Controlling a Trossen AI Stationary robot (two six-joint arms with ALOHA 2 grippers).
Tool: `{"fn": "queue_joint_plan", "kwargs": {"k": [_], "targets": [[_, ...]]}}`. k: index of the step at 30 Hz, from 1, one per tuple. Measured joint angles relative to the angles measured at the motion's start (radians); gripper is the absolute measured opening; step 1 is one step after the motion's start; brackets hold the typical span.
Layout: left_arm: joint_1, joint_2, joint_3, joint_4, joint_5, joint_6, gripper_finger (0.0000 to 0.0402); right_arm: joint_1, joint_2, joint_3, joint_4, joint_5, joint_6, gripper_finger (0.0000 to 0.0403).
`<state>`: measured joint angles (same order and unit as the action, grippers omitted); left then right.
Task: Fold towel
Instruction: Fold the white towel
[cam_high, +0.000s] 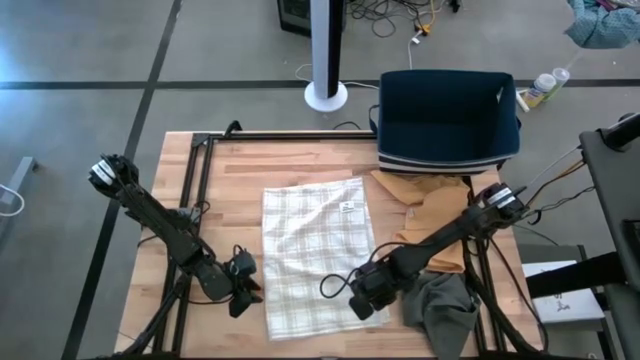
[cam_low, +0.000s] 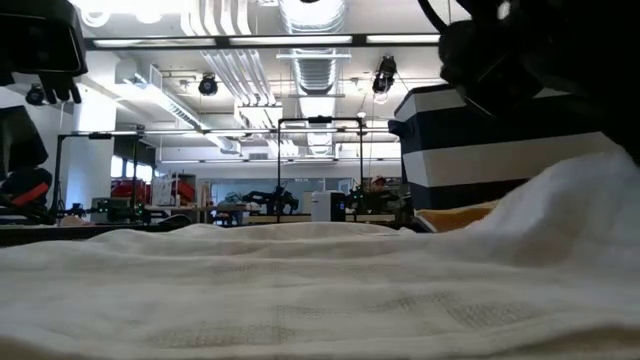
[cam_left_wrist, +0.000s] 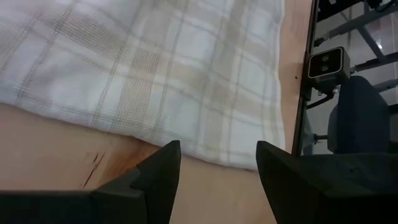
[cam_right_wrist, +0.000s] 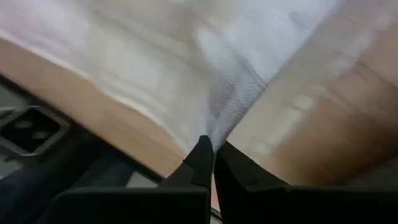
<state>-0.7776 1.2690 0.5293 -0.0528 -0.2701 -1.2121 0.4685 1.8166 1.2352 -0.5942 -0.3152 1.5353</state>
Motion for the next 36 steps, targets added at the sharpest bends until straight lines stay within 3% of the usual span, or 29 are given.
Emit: {"fn": "queue_joint_plan", "kwargs": {"k": [3, 9, 12, 29, 36], "targets": [[0.0, 0.0, 0.0, 0.008, -0.002, 0.003, 0.0203, -0.02, -0.003, 0.045, 0.022, 0.001, -0.05, 0.0], [0.0, 0.0, 0.0, 0.008, -0.003, 0.0, 0.0203, -0.03, -0.005, 0.078, -0.291, -0.036, -0.11, 0.0], [0.0, 0.001, 0.0, 0.008, -0.005, 0.001, 0.0203, -0.028, -0.006, 0.049, -0.313, -0.07, -0.132, 0.0], [0.0, -0.021, -0.001, -0.034, -0.003, 0.003, 0.0203, -0.022, 0.125, -0.03, -0.182, -0.115, -0.211, 0.0], [0.002, -0.21, -0.001, -0.393, 0.026, 0.003, 0.0203, -0.046, 0.226, 0.075, 0.106, -0.136, -0.142, 0.0]]}}
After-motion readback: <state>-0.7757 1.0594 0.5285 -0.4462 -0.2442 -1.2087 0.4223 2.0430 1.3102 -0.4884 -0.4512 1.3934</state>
